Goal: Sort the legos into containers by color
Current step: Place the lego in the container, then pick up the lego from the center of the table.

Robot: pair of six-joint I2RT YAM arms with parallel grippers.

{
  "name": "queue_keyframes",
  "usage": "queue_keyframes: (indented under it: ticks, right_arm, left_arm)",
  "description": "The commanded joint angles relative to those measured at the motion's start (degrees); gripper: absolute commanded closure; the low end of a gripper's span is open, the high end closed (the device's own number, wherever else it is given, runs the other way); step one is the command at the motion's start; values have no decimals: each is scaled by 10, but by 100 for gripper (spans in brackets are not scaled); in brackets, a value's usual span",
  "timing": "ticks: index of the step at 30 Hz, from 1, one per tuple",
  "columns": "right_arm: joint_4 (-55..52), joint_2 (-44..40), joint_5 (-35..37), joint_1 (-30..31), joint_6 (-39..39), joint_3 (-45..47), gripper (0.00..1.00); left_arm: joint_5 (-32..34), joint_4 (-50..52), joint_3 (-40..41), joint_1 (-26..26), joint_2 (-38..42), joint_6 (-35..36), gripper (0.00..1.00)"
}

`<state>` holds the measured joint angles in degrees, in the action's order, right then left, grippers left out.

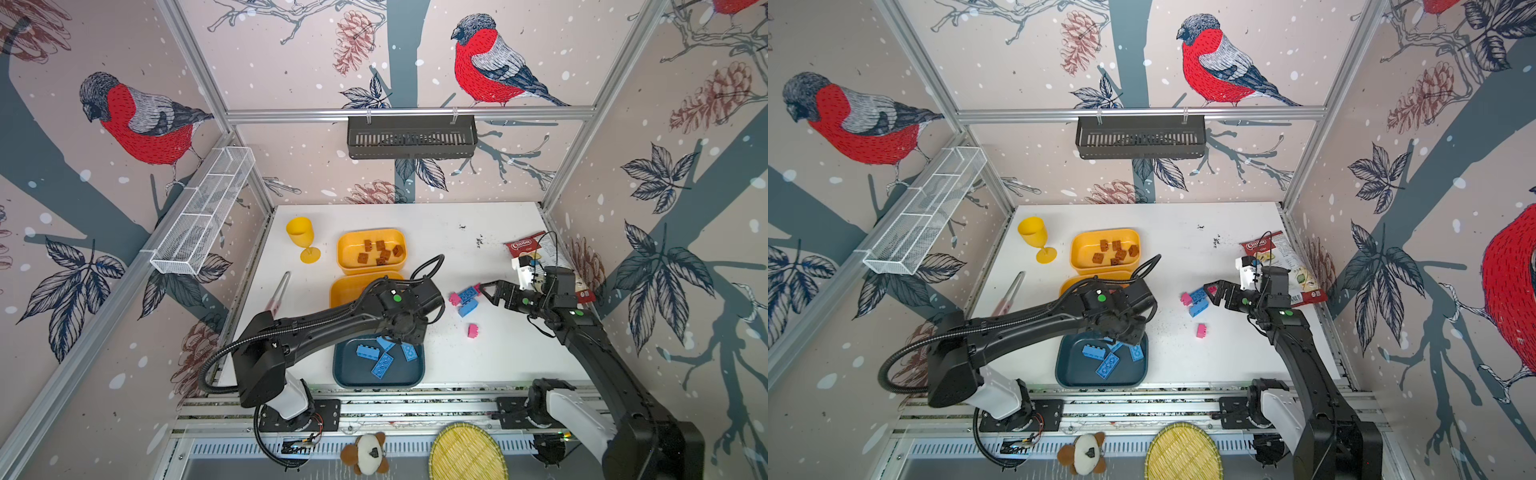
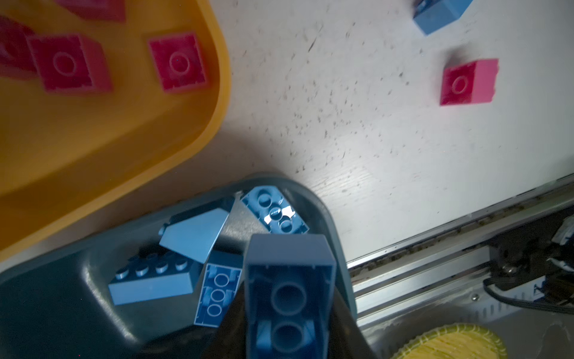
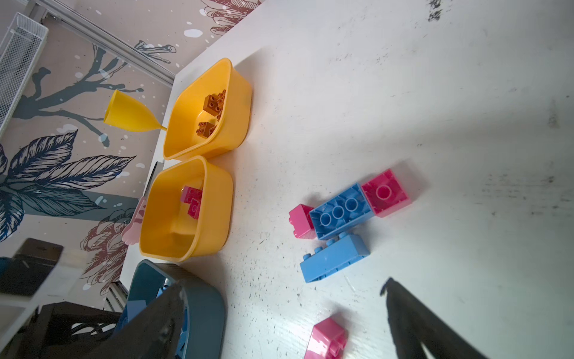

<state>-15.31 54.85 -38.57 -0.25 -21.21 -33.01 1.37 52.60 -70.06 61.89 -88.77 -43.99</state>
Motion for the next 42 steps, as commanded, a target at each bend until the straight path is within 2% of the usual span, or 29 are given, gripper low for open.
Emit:
queue_keyframes:
  ticks: [1, 7, 13, 17, 22, 26, 30, 32, 38, 42]
  right_arm:
    - [16, 3, 2, 12, -7, -7, 0]
    - [6, 3, 38, 49, -16, -17, 0]
    - [-14, 8, 84, 84, -18, -33, 0]
    - [-20, 24, 117, 112, -19, -48, 2]
    - [-34, 64, 183, 169, -20, -79, 7]
    - [-55, 109, 227, 213, 18, -114, 12]
    - [-95, 167, 280, 245, 70, -157, 18]
    - [-117, 218, 287, 253, 91, -181, 23]
    - [-118, 300, 312, 276, 124, -220, 40]
    - [-120, 345, 332, 287, 139, -237, 42]
  left_arm:
    - [-35, -24, 43, 0, 16, -14, 72]
    - [-40, -63, 75, -8, 24, 8, 54]
    - [-64, -93, 90, -50, 71, 51, 38]
    - [-80, -129, 112, -91, 121, 82, 22]
    - [-130, -228, 175, -162, 213, 97, 4]
    - [-152, -320, 233, -211, 285, 98, 3]
    - [-209, -391, 294, -277, 338, 81, 3]
    - [-234, -401, 309, -308, 349, 83, 3]
    - [-294, -454, 347, -378, 362, 69, 3]
    - [-327, -488, 365, -413, 362, 55, 3]
